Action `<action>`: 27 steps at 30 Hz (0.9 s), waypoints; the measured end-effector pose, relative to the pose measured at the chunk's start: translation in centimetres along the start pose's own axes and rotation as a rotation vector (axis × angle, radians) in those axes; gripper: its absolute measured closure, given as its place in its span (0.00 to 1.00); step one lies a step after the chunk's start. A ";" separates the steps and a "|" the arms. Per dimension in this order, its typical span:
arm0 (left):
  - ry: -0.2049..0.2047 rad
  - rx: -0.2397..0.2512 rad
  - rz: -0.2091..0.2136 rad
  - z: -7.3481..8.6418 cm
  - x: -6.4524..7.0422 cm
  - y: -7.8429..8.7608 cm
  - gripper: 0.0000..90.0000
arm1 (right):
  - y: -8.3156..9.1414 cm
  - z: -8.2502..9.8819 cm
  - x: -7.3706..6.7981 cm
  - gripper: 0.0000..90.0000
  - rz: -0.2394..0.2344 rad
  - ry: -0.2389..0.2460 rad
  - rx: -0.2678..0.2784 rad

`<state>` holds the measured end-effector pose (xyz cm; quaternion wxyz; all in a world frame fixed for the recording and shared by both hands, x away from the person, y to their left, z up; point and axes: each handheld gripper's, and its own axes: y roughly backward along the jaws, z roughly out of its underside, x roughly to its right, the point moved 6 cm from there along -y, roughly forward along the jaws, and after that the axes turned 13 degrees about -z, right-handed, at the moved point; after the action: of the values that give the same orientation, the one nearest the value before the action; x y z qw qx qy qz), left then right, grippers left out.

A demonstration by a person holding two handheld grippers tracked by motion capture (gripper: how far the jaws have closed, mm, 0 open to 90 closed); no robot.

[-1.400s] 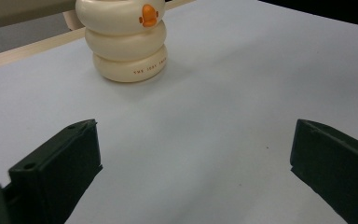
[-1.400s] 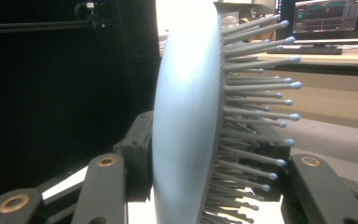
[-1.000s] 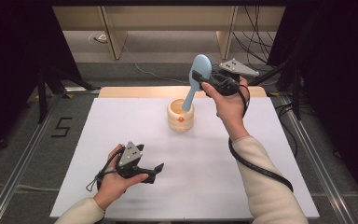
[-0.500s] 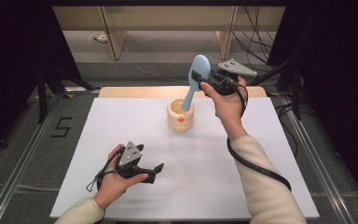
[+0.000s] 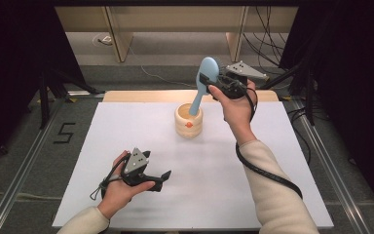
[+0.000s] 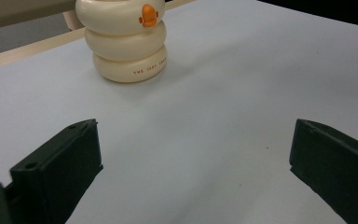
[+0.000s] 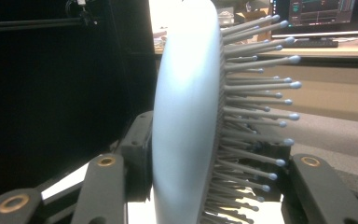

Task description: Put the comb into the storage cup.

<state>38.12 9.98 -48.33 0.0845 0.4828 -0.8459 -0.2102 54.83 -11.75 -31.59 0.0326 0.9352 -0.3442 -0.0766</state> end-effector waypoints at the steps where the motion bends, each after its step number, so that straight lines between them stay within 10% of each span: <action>1: 0.001 0.000 0.000 0.0 0.0 0.0 0.02 | 0.0 0.0 0.0 0.57 0.001 -0.001 0.000; 27: 0.000 0.001 0.002 0.0 0.0 0.0 0.02 | -0.9 0.7 0.5 0.57 0.016 -0.013 -0.013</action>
<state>38.12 9.96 -48.33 0.0844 0.4820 -0.8465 -0.2099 55.69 -11.43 -32.43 0.0370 0.9316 -0.3515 -0.0847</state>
